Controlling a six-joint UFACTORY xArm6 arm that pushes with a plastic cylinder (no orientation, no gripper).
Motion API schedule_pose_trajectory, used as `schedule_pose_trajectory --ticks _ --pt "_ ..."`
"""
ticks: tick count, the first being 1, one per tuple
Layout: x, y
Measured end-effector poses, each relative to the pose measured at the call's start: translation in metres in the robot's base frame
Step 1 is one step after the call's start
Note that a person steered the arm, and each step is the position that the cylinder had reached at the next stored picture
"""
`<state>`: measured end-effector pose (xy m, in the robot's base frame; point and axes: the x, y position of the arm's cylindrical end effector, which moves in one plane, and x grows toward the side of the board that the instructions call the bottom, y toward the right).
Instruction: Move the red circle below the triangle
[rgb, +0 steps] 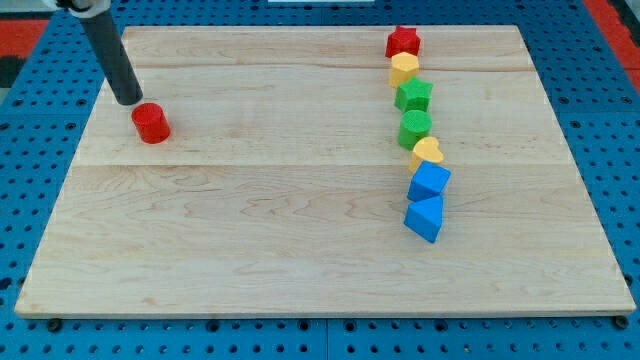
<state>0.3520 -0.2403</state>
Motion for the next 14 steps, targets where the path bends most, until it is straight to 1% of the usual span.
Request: schedule_pose_trajectory --ticks 1,2,3,4,5,6,7,8,9,10,11,12,14 --pt "0.041 -0.025" --pt "0.026 -0.014" --pt "0.025 0.022" --pt "0.031 0.083" --pt "0.061 0.142" --pt "0.103 0.174" --pt "0.131 0.215" --pt "0.143 0.258" --pt "0.171 0.282" --pt "0.188 0.275" --pt "0.203 0.229" --pt "0.213 0.248" --pt "0.213 0.287"
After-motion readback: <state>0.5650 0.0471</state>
